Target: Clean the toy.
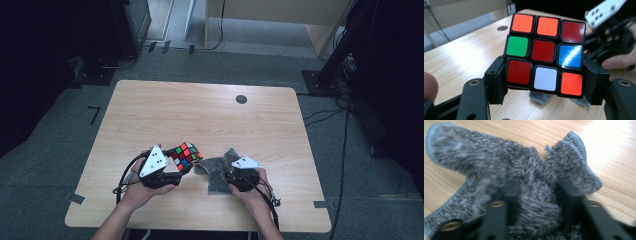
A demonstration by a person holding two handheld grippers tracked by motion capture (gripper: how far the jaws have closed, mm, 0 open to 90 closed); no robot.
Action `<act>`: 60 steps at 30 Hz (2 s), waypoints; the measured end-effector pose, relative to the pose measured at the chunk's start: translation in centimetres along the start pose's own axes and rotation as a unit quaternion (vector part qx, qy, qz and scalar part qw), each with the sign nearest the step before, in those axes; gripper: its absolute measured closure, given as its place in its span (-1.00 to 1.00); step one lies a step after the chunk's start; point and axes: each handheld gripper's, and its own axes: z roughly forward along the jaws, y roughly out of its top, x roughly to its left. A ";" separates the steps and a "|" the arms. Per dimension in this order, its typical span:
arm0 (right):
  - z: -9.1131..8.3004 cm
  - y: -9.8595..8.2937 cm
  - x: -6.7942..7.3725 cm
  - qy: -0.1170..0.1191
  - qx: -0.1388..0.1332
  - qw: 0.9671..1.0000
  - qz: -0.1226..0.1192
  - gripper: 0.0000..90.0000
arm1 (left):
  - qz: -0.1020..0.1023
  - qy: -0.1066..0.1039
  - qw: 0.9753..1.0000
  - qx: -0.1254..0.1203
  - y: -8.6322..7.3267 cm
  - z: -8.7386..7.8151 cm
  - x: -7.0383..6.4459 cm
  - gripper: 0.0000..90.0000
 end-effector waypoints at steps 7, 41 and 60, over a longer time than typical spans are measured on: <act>-2.6 1.0 0.1 0.078 -0.089 0.993 0.020 0.76 | -0.025 -0.037 0.998 -0.037 -0.4 -0.4 0.7 -0.25; -6.1 2.8 4.2 0.190 -0.266 0.939 -0.104 0.75 | -0.066 -0.094 0.990 -0.080 -0.7 -0.3 0.6 -0.25; -10.4 4.4 3.4 0.170 -0.336 0.926 -0.036 0.75 | 0.051 -0.050 0.997 -0.011 -1.8 1.6 -1.8 -0.25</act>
